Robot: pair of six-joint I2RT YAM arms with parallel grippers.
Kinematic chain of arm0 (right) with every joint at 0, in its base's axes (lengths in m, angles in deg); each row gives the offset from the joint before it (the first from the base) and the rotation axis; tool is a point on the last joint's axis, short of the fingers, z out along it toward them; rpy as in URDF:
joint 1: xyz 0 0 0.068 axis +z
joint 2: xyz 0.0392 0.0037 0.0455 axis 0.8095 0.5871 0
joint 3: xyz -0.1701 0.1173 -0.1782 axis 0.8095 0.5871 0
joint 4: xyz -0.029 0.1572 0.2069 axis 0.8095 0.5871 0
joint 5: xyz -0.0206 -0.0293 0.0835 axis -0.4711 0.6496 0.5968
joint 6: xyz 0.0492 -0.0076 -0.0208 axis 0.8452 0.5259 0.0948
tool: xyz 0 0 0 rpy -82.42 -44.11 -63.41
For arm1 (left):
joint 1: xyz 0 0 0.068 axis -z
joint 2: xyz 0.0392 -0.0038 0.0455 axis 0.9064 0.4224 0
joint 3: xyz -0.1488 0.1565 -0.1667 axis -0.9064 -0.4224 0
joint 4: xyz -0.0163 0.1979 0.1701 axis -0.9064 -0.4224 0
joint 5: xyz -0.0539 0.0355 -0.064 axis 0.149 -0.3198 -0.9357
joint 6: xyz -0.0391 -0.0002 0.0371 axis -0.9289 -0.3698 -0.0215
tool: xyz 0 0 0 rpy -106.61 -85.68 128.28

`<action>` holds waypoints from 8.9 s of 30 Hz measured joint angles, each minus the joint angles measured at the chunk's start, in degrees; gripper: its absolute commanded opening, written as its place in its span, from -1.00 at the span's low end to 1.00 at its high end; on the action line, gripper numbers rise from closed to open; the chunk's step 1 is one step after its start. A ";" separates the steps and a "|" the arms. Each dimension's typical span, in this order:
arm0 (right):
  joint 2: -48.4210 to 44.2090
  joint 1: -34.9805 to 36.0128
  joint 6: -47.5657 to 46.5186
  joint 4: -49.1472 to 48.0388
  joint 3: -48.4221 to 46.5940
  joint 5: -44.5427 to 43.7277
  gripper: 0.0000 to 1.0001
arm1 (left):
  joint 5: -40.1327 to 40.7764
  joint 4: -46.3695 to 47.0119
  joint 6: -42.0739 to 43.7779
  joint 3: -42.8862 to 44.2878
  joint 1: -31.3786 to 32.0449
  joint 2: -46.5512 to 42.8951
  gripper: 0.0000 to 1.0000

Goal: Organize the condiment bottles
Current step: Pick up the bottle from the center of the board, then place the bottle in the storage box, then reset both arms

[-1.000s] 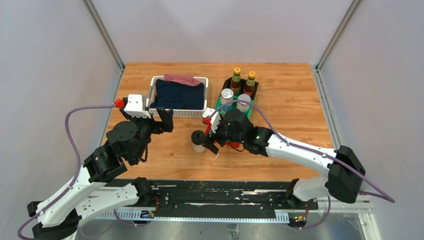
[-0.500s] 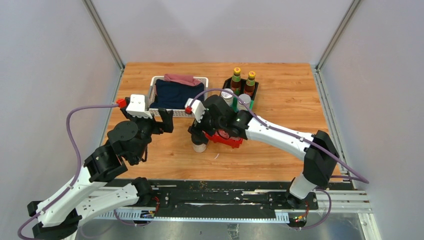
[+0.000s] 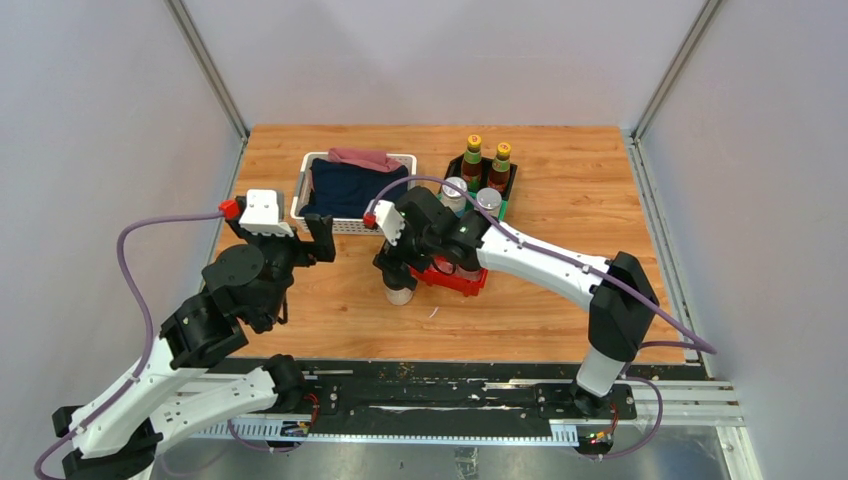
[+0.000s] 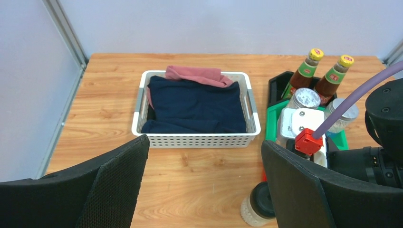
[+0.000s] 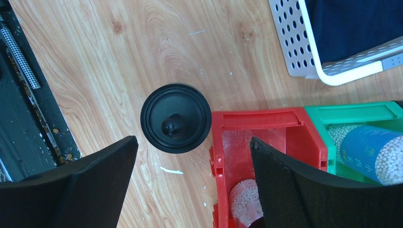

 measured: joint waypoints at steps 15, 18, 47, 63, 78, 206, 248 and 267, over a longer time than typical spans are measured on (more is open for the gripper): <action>5.25 -0.11 0.55 2.27 -4.15 3.13 0.87 | 2.51 0.70 3.23 2.08 0.00 -1.68 0.90; 6.34 -0.11 0.61 2.73 -4.74 3.58 0.87 | 2.54 0.70 3.63 2.36 0.00 -1.70 0.90; 10.05 -0.63 1.18 3.91 -6.49 5.05 0.44 | 3.08 1.05 4.66 2.80 0.00 -2.69 0.90; 10.93 -1.09 1.55 5.46 -7.23 6.45 -1.00 | 3.08 1.05 4.28 2.80 0.00 -2.69 0.90; 10.88 -1.09 1.55 7.15 -10.36 6.93 -1.00 | 4.20 2.56 4.94 2.80 0.00 -2.69 0.89; 0.11 -11.30 -0.68 -0.24 5.97 -2.21 -1.00 | 3.21 5.81 7.43 0.35 0.00 -2.40 0.89; 0.07 -11.34 -0.85 -0.96 4.09 -2.43 0.79 | 3.15 5.77 7.19 0.33 0.00 -1.79 0.92; 0.00 -11.52 -1.66 -3.74 -10.51 -14.32 0.92 | 3.19 5.81 6.60 6.32 0.00 3.98 0.93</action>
